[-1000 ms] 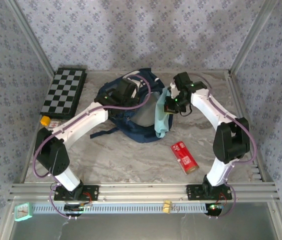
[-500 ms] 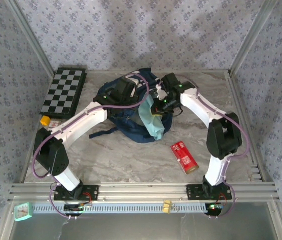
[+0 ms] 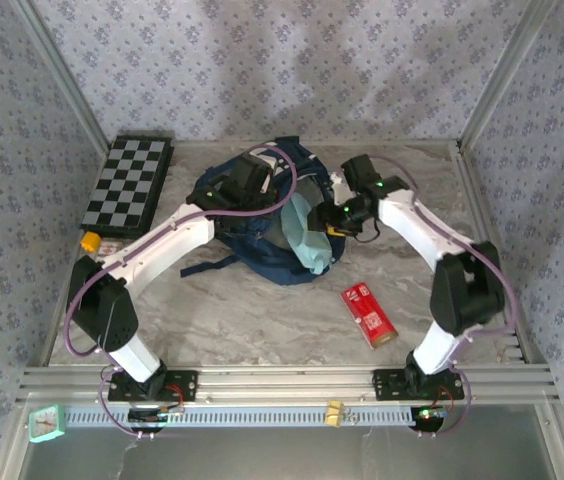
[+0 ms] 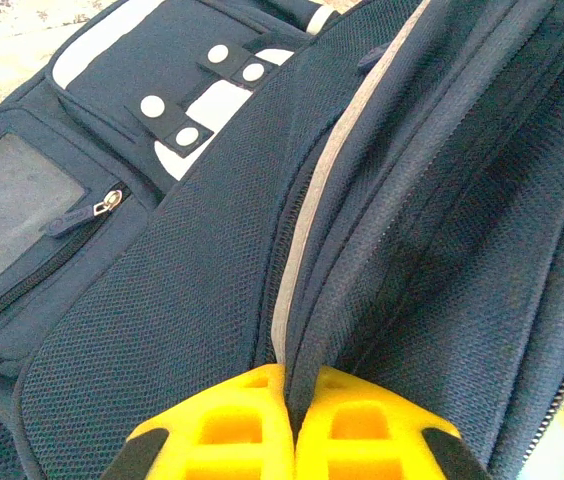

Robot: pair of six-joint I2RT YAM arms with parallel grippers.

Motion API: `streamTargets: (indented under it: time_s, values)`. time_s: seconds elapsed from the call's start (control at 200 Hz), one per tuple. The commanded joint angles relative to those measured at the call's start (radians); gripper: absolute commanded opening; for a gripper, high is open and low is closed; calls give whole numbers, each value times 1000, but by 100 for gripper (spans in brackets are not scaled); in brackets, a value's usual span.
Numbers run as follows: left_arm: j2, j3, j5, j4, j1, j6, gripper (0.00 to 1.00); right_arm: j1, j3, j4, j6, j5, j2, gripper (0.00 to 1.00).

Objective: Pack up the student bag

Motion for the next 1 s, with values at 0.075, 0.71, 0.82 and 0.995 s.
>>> streamTargets:
  time_s: [0.075,0.71,0.82,0.995]
  values:
    - [-57,20,-6,45,4,-14,0,4,-210,-78,-9,22,-172,73]
    - [-51,32,67,59,-1,-14,0,85,32,267,-8,15,124,19]
    - [-50,38,47,56,-2,-26,0,95,49,351,-6,-6,187,18]
    - [-50,33,28,75,0,-28,0,147,6,464,23,-33,225,24]
